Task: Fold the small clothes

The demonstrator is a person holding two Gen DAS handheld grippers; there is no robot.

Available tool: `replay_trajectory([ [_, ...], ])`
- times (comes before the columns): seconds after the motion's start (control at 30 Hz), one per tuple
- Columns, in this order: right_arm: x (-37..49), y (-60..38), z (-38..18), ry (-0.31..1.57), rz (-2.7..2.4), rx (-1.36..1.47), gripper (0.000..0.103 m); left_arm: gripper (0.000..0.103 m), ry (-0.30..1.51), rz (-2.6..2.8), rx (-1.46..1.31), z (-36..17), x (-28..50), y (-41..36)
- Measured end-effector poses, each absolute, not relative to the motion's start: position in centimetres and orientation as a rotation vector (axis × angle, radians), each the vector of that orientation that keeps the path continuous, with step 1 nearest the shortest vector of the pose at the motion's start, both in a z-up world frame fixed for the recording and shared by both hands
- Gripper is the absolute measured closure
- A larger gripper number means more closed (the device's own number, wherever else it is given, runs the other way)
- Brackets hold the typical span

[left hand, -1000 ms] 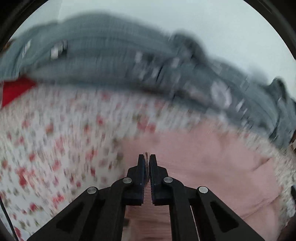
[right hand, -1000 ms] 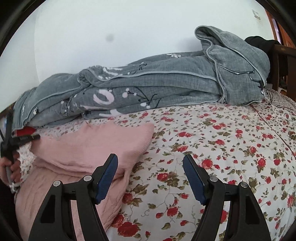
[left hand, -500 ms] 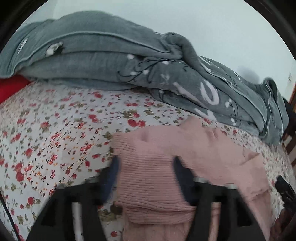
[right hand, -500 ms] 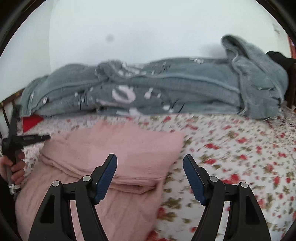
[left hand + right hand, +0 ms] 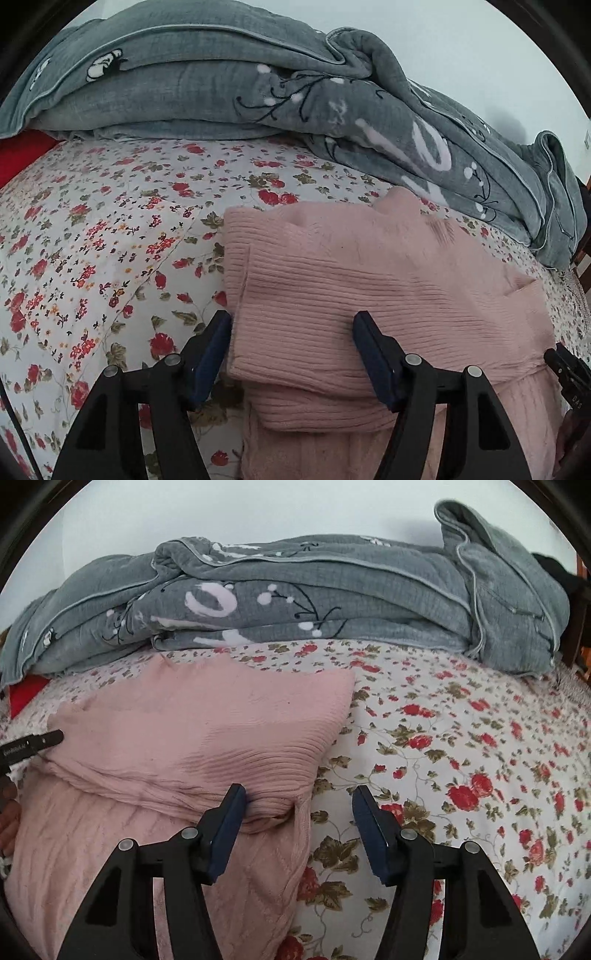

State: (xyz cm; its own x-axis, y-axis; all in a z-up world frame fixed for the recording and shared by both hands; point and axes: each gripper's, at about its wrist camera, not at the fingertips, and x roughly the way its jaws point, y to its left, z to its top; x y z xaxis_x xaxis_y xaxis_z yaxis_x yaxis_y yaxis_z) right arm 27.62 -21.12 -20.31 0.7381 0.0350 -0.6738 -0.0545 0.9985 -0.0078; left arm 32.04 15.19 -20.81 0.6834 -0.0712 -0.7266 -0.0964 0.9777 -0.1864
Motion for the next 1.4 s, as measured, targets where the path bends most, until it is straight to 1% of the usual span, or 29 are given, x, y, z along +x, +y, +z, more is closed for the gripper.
replay_trajectory([
  [0.3, 27.4, -22.3, -20.5, 0.743, 0.065, 0.044, 0.045, 0.036, 0.819, 0.009, -0.240, -20.9, 32.0, 15.3],
  [0.53, 27.0, -21.7, -20.3, 0.723, 0.043, -0.004, 0.044, 0.036, 0.817, 0.010, -0.235, -20.9, 32.0, 15.3],
  [0.7, 27.3, -22.1, -20.4, 0.749, 0.049, 0.008, 0.039, 0.035, 0.820, 0.003, -0.245, -20.9, 32.0, 15.3],
  [0.77, 27.3, -22.3, -20.4, 0.749, 0.045, 0.011, 0.034, 0.034, 0.820, 0.003, -0.246, -21.0, 32.0, 15.4],
  [0.97, 27.4, -22.1, -20.5, 0.754, 0.043, 0.008, 0.030, 0.034, 0.820, 0.004, -0.245, -21.0, 32.0, 15.3],
  [1.4, 27.5, -22.3, -20.6, 0.760, 0.050, 0.015, 0.028, 0.032, 0.820, 0.003, -0.246, -21.0, 32.1, 15.3],
])
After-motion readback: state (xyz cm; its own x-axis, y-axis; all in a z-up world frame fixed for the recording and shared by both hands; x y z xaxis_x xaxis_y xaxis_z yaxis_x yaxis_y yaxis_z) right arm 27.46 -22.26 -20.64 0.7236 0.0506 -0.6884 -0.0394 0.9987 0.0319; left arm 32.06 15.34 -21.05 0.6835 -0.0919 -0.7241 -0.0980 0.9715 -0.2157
